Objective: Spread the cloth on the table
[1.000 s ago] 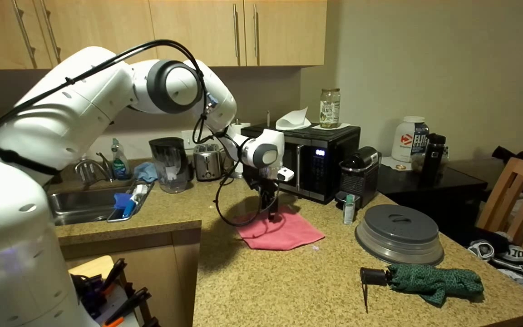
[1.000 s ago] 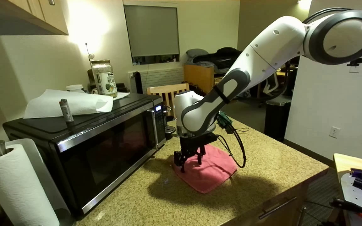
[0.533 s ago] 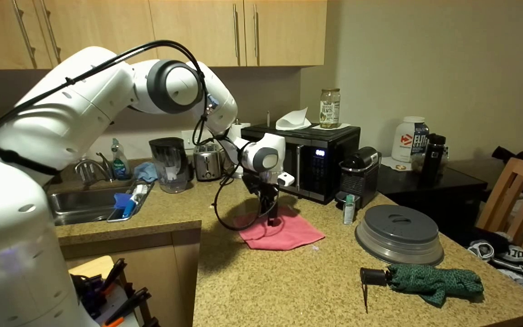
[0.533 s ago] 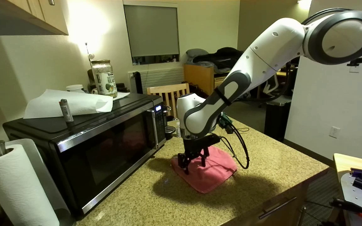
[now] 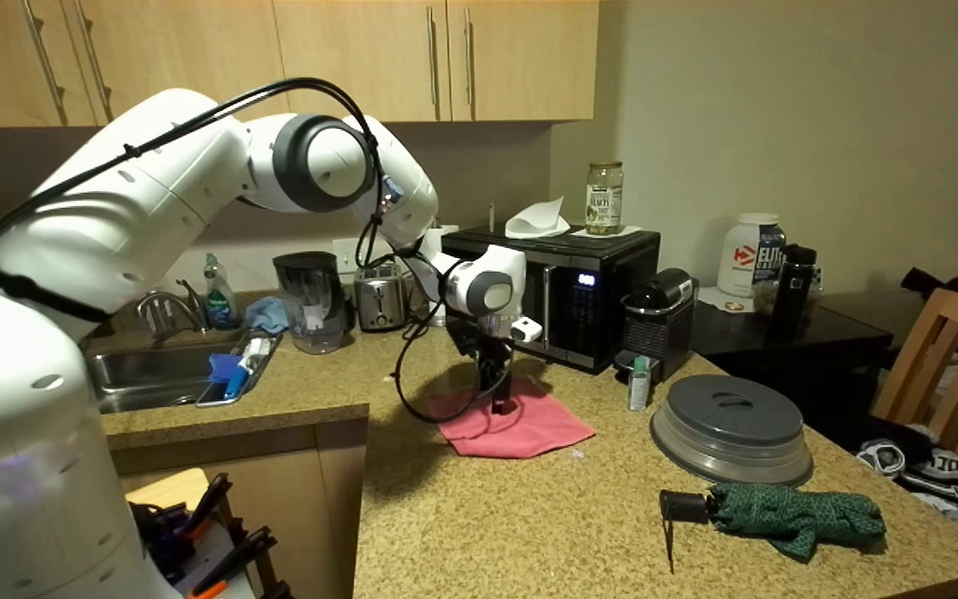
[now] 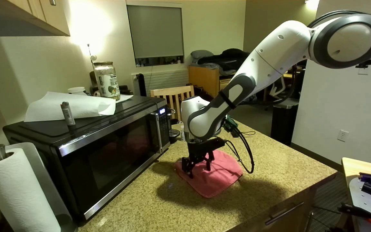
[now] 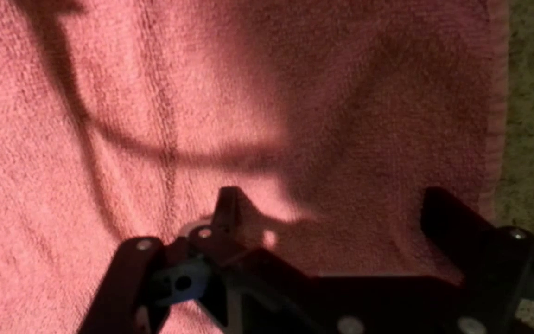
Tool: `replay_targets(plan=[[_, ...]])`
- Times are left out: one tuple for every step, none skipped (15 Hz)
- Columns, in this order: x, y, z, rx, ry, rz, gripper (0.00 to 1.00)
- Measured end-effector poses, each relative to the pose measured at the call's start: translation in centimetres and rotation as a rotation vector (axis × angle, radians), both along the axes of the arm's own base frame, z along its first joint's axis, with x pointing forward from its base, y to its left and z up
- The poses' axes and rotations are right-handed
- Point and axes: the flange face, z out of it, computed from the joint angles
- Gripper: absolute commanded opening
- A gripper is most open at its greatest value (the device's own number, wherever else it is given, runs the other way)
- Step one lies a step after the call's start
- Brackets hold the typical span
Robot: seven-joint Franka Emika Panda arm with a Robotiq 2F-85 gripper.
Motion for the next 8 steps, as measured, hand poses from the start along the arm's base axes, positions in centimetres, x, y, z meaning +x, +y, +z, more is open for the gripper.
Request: replay_targets(plan=[[0.2,0.1,0.0,0.0,0.005,0.001,1.0],[0.4,0.1,0.0,0.0,0.008,0.003,1.0],[0.7,0.2,0.0,0.001,0.008,0.005,1.0],[1.1,0.4,0.0,0.002,0.008,0.008,1.0],[1.5,0.6,0.0,0.003,0.006,0.012,1.0],[1.9,0.8,0.1,0.004,0.002,0.018,1.0],[2.4,1.0,0.2,0.004,-0.002,0.024,1.0],[2.9,1.3,0.3,0.005,-0.007,0.03,1.0]])
